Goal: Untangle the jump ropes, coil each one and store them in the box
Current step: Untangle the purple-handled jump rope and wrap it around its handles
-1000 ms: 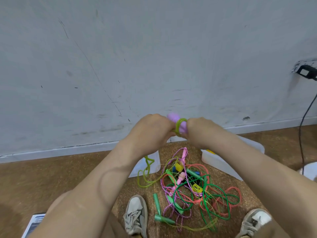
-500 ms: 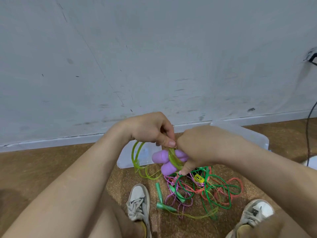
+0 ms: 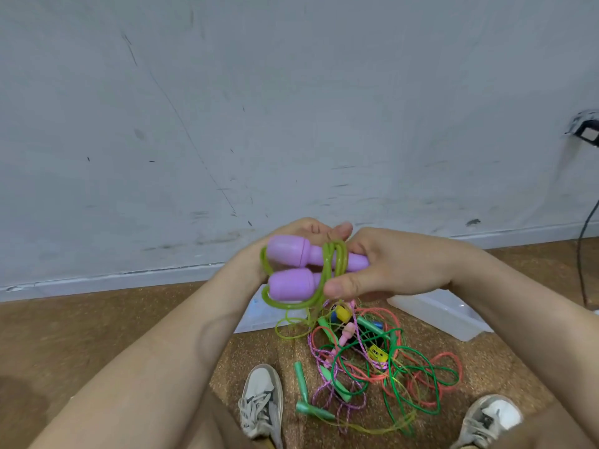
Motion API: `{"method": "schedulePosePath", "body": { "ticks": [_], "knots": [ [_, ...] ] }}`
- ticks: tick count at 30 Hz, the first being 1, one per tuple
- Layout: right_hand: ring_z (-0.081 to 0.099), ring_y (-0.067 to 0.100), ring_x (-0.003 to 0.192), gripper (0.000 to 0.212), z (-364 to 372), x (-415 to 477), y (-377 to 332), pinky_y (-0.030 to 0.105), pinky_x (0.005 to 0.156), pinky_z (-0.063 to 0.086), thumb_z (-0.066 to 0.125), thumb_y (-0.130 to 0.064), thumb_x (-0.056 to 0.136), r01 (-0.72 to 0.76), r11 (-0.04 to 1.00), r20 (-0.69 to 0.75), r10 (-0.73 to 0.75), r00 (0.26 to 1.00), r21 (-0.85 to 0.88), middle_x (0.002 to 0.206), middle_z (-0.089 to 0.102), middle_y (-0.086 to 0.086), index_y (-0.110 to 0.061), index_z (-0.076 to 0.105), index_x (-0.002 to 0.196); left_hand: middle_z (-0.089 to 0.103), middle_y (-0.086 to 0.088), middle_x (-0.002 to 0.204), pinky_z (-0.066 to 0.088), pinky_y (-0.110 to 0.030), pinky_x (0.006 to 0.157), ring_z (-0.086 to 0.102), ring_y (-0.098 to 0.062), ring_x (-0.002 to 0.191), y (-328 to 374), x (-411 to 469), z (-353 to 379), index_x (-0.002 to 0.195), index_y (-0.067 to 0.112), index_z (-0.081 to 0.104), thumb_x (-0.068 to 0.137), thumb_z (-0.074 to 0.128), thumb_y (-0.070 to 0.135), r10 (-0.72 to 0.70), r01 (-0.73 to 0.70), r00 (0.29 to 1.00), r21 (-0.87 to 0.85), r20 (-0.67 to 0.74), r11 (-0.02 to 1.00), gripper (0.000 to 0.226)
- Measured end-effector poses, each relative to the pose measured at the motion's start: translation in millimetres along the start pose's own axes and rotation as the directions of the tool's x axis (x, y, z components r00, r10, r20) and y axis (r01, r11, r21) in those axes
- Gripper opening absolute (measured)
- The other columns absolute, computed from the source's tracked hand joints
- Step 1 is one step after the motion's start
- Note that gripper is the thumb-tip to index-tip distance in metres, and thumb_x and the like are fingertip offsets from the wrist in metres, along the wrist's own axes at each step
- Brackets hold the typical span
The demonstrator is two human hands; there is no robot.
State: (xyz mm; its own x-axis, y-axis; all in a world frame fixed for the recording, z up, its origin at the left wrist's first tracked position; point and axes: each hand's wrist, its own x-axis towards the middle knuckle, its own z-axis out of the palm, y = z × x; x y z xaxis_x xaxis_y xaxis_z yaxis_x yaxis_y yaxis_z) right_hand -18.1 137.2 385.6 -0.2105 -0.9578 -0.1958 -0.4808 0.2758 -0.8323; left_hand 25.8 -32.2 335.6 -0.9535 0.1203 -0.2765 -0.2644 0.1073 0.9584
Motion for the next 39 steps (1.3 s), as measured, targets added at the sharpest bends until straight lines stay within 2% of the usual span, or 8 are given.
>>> {"method": "schedulePosePath", "body": {
  "ticks": [2, 5, 7, 13, 17, 30, 36, 39],
  "knots": [
    [0.035, 0.007, 0.038, 0.037, -3, 0, 2, 0.015, 0.04, 0.028, 0.063, -0.041, 0.08, -0.014, 0.996, -0.082, 0.021, 0.996, 0.091, 0.041, 0.042, -0.008, -0.022, 0.057, 0.05, 0.07, 0.008, 0.068, 0.05, -0.018, 0.083, 0.066, 0.002, 0.07, -15, 9, 6, 0.079, 0.028, 0.077, 0.08, 0.066, 0.044, 0.085, -0.094, 0.989, -0.072, -0.125, 0.993, 0.02],
    [0.027, 0.009, 0.036, 0.033, -17, -2, 11, 0.016, 0.038, 0.02, 0.06, -0.046, 0.076, -0.002, 0.948, -0.263, 0.091, 0.961, 0.32, 0.043, 0.039, -0.002, -0.017, 0.058, 0.061, 0.048, 0.002, 0.047, 0.03, -0.014, 0.039, 0.036, -0.003, 0.034, -9, 6, 8, 0.085, 0.02, 0.07, 0.093, 0.051, 0.035, 0.14, -0.152, 0.986, -0.152, -0.091, 0.977, 0.025],
    [0.023, 0.011, 0.038, 0.038, -26, -4, 18, 0.016, 0.041, 0.016, 0.063, -0.048, 0.072, -0.022, 0.919, -0.319, 0.159, 0.934, 0.393, 0.047, 0.037, 0.001, -0.011, 0.053, 0.068, 0.037, 0.001, 0.046, 0.016, -0.014, 0.034, 0.022, -0.003, 0.032, 2, 0, 1, 0.09, 0.013, 0.06, 0.095, 0.049, 0.028, 0.134, -0.154, 0.984, -0.187, -0.118, 0.97, 0.019],
    [0.025, 0.012, 0.042, 0.037, -21, 5, 29, 0.019, 0.044, 0.015, 0.069, -0.012, 0.086, -0.102, 0.896, -0.276, 0.239, 0.931, 0.431, 0.051, 0.038, 0.0, -0.021, 0.058, 0.052, 0.054, 0.008, 0.062, 0.04, -0.023, 0.051, 0.046, -0.008, 0.058, 3, -2, 3, 0.073, 0.019, 0.059, 0.101, 0.044, 0.019, 0.176, -0.094, 0.941, 0.275, -0.29, 0.957, 0.032],
    [0.026, 0.009, 0.041, 0.015, -21, 10, 30, 0.016, 0.038, 0.018, 0.067, -0.013, 0.088, -0.129, 0.877, -0.304, 0.293, 0.906, 0.462, 0.056, 0.038, 0.001, 0.002, 0.063, 0.089, 0.046, 0.003, 0.056, 0.037, -0.024, 0.049, 0.045, -0.013, 0.048, 7, 0, 8, 0.063, 0.021, 0.054, 0.102, 0.042, 0.019, 0.199, -0.099, 0.925, 0.3, -0.325, 0.949, 0.041],
    [0.053, 0.037, 0.078, 0.02, -10, 36, 43, 0.029, 0.062, 0.031, 0.056, -0.014, 0.084, -0.494, 0.819, -0.734, 0.139, 0.665, -0.292, 0.07, 0.052, 0.005, -0.014, 0.041, 0.071, 0.055, -0.003, 0.052, 0.036, -0.02, 0.046, 0.044, -0.011, 0.042, 11, -4, 15, 0.086, 0.008, 0.066, 0.1, 0.046, 0.028, -0.073, 0.141, 0.971, 0.297, -0.228, 0.944, 0.031],
    [0.061, 0.036, 0.095, 0.01, 12, 49, 53, 0.031, 0.065, 0.034, 0.051, -0.009, 0.088, -0.571, 0.615, -0.655, 0.114, 0.747, -0.544, 0.104, 0.063, 0.013, -0.013, 0.054, 0.097, 0.066, -0.007, 0.082, 0.046, -0.032, 0.066, 0.062, -0.026, 0.083, 14, -9, 23, 0.096, 0.015, 0.066, 0.087, 0.052, 0.022, 0.232, 0.191, 0.935, 0.932, -0.268, 0.308, 0.018],
    [0.062, 0.033, 0.095, 0.02, 17, 51, 54, 0.03, 0.065, 0.036, 0.052, -0.011, 0.089, -0.569, 0.567, -0.608, 0.146, 0.781, -0.595, 0.104, 0.064, 0.01, -0.015, 0.062, 0.106, 0.068, -0.005, 0.062, 0.046, -0.02, 0.052, 0.062, -0.013, 0.054, 20, -14, 11, 0.087, 0.01, 0.068, 0.084, 0.058, 0.013, 0.102, 0.172, 0.941, 0.716, -0.322, 0.676, 0.01]
  ]
}}
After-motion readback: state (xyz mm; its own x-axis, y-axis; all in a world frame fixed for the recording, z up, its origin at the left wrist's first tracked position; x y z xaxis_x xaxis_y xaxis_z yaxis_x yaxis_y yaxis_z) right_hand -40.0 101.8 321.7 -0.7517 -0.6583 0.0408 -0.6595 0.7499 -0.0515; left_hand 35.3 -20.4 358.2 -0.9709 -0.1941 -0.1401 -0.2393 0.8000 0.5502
